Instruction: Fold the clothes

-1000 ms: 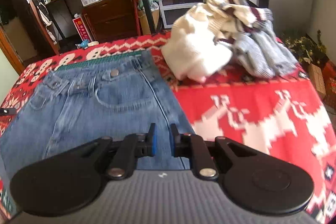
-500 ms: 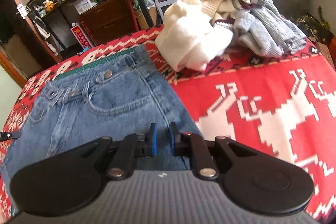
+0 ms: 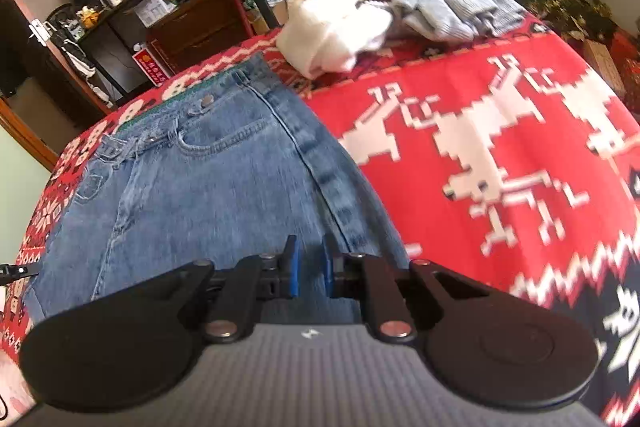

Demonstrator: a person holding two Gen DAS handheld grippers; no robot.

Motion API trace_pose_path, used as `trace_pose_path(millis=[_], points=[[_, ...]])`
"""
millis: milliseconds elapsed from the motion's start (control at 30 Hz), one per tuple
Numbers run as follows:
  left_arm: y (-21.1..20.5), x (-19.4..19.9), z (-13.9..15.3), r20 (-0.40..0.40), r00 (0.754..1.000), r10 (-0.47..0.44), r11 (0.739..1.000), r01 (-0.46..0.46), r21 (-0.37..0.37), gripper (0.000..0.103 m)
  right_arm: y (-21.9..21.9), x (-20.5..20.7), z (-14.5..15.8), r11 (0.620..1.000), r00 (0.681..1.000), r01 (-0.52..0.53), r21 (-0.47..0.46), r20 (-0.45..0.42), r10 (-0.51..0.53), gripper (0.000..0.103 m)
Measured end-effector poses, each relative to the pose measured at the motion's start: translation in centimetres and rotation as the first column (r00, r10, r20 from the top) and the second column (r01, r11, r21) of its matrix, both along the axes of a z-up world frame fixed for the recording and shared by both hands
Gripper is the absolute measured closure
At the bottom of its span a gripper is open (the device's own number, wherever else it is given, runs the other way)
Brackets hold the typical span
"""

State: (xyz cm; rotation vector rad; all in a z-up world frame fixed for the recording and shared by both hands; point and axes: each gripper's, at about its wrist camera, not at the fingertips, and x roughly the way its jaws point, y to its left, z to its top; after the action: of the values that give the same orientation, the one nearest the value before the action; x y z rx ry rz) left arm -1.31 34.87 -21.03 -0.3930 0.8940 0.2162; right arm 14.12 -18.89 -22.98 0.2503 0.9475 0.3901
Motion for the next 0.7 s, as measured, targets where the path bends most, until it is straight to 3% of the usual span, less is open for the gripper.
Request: trace_pose_path(millis=[133, 333, 467, 700], points=[[-0.3, -0.8, 0.2, -0.023, 1.000, -0.003, 0.999, 0.004, 0.032, 0.096, -0.4, -1.1, 0.3, 1.000, 1.000, 0.000, -0.028, -0.006, 0.000, 0.090], [-0.8, -1.5, 0.8, -0.011, 1.000, 0.006, 1.000, -0.006, 0.020, 0.096, -0.4, -1.6, 2.1, 0.994, 0.998, 0.006, -0.106, 0.056, 0.000, 0.090], [-1.8, -1.2, 1.2, 0.010, 1.000, -0.015, 1.000, 0.015, 0.011, 0.096, 0.4, 0.4, 2.3, 0.980, 0.995, -0.011, -0.197, 0.092, 0.030, 0.090], [-3.9, 0.2, 1.4, 0.035, 0.998, -0.046, 0.999, 0.046, 0.005, 0.096, 4.2, 4.6, 1.3, 0.964, 0.987, -0.076, -0.253, 0.117, 0.109, 0.091]])
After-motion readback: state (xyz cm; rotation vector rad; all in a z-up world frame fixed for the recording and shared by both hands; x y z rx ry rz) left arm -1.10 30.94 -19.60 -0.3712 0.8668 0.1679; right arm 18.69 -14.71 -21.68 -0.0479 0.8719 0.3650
